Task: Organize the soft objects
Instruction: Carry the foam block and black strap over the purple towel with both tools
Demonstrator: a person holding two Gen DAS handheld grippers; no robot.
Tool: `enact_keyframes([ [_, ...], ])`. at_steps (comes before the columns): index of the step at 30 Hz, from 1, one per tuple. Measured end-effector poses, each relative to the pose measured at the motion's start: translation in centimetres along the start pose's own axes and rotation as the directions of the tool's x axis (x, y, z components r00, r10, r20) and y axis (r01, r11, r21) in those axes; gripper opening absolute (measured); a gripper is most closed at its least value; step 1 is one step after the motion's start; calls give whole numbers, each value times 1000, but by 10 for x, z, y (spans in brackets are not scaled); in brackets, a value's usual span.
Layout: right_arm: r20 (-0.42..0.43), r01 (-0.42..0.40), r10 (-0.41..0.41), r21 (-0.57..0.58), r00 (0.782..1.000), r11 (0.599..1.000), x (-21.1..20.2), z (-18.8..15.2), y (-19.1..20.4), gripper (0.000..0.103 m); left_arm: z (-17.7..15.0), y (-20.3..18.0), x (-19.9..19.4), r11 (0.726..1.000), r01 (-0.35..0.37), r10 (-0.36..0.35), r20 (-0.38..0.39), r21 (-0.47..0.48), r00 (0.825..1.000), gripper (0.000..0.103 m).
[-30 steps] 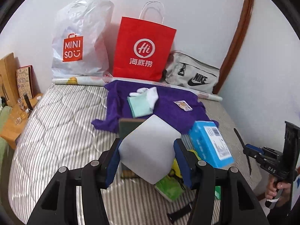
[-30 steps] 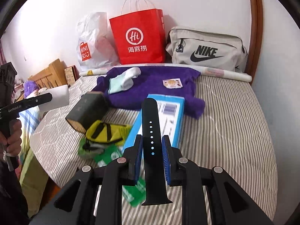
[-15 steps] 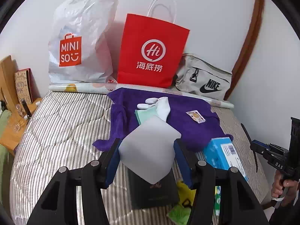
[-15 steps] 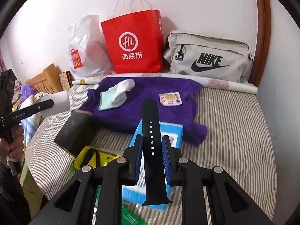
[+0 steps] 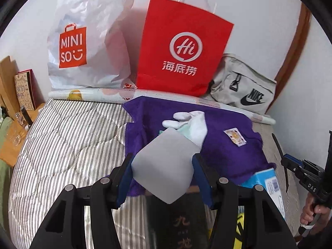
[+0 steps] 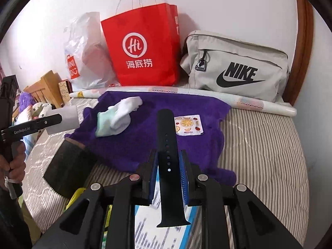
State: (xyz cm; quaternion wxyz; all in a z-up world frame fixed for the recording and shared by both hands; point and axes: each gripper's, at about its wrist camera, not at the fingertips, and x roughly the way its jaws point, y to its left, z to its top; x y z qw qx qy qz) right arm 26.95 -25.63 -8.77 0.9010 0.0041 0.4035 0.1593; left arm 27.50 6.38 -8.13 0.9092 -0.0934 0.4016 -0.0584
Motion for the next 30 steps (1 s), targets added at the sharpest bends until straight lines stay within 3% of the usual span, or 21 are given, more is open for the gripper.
enact_keyframes([
  [16,-72,16,-15,13,997,1000,61,29,-24,21,25,3,56,999,0,-4,-90,-38,996,54],
  [30,-142,25,-25,-1,990,1000,92,34,-29,21,34,-14,96,999,-18,24,-163,34,986,55],
])
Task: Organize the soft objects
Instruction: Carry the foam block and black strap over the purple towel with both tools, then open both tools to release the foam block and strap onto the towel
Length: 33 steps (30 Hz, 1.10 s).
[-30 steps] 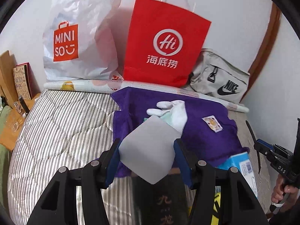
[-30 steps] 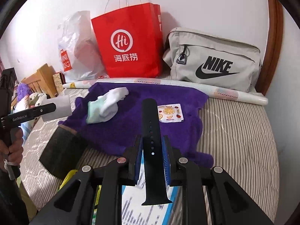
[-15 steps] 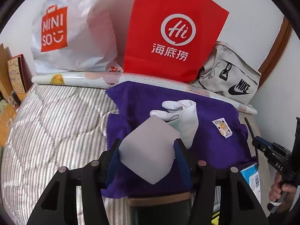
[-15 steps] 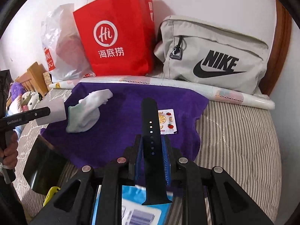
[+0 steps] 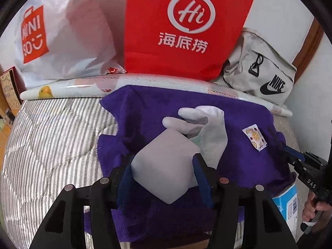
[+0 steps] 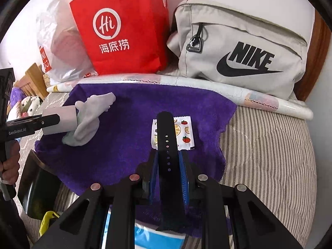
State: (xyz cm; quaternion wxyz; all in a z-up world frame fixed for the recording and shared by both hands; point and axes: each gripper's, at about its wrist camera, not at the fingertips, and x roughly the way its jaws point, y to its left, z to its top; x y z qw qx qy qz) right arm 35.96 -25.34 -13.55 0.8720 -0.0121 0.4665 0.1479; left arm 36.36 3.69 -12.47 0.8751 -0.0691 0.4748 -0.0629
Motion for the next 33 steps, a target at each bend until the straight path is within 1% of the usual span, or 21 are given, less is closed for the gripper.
enact_keyframes([
  [5,-18,10,-10,-11,1000,1000,9,2,-1,21,-2,2,5,1000,22,-22,-38,11,999,57],
  [12,-38,-6,6,3,999,1000,18,6,-3,21,-2,5,6,999,47,-47,-51,3,998,58],
  [18,-68,2,-2,1,998,1000,26,6,-5,21,-5,3,6,998,59,-58,-74,14,996,60],
  [22,-83,3,-2,6,997,1000,30,5,-5,21,-8,4,5,998,69,-68,-79,11,995,64],
  [28,-106,0,2,15,994,1000,33,3,-6,21,-13,5,-4,998,64,-62,-69,16,996,64],
  [33,-94,8,-8,2,996,1000,25,2,-4,21,-16,9,-13,999,49,-48,-52,9,997,64],
])
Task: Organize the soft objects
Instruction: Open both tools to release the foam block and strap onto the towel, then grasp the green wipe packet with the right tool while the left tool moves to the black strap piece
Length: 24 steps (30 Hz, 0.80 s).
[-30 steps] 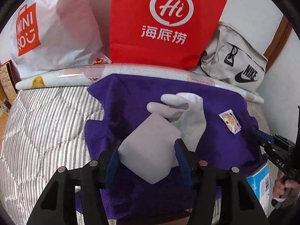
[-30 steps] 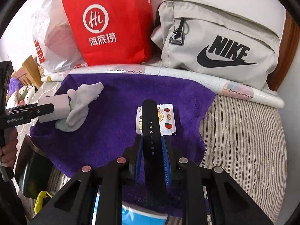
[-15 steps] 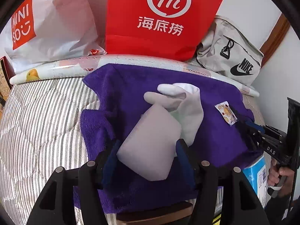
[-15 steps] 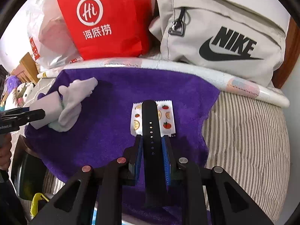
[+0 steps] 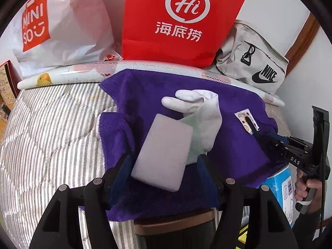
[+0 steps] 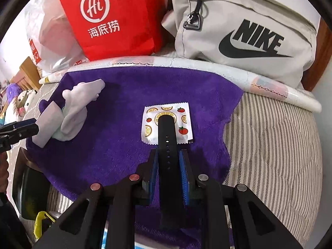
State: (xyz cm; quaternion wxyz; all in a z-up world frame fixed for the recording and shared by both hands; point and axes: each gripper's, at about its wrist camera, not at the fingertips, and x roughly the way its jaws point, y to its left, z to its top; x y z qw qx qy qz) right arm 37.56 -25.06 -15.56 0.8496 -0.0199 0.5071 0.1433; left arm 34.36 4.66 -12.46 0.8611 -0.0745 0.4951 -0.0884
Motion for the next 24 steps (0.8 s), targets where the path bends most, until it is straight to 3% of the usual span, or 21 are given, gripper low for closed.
enact_keyframes([
  [3,15,0,0,-8,1000,1000,-10,-2,2,22,-4,3,-8,1000,-16,16,21,-5,1000,64],
  [5,26,9,-8,-9,1000,1000,-18,-3,4,38,-7,4,-15,1000,-18,18,36,-8,999,64],
  [8,58,25,-24,-20,998,999,-34,-7,8,50,-13,5,-27,1000,-3,3,44,2,999,64],
  [18,162,39,-29,-55,986,998,-99,-39,34,62,-39,-2,-75,1000,15,-16,65,10,998,64],
  [24,191,-21,31,-57,981,998,-135,-70,48,64,-67,-9,-103,1000,15,-16,83,24,996,64],
])
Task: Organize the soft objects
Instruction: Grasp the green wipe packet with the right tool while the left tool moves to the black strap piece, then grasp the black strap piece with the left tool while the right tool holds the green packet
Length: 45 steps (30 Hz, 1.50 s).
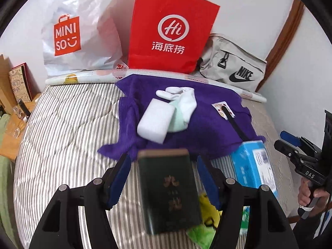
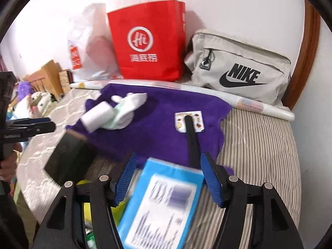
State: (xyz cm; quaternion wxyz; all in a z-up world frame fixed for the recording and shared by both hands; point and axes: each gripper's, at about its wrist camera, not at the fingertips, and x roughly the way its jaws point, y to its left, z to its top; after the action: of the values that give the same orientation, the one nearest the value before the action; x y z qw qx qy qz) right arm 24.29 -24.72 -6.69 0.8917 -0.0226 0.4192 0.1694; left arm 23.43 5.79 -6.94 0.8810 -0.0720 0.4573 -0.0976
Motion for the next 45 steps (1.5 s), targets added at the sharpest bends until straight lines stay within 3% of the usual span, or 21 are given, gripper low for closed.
enact_keyframes([
  [7,16,-67,68,-37,998,997,-42,-35,20,64,-33,-9,-26,1000,1,-1,16,10,1000,64],
  [15,-18,-146,145,-104,989,984,-60,-89,37,64,-66,-15,-34,1000,9,-9,8,10,1000,64],
  [22,-86,-198,187,-141,979,970,-43,-136,45,64,-89,-17,-26,999,35,-35,-18,3,999,64],
  [26,-116,-218,199,-181,973,959,-30,-153,51,72,-99,-20,-20,999,30,-30,-37,21,999,64],
  [39,-171,-247,207,-262,963,933,13,-163,62,75,-113,-19,-11,998,35,-32,-77,44,997,64],
  [40,-164,-245,206,-272,965,931,14,-163,63,74,-115,-20,-10,998,32,-28,-82,47,996,64],
  [43,-154,-250,214,-280,965,927,13,-163,63,49,-119,-20,-8,998,31,-27,-93,51,995,64],
  [45,-140,-248,217,-268,966,931,10,-163,62,49,-121,-21,-8,998,37,-32,-93,51,995,64],
])
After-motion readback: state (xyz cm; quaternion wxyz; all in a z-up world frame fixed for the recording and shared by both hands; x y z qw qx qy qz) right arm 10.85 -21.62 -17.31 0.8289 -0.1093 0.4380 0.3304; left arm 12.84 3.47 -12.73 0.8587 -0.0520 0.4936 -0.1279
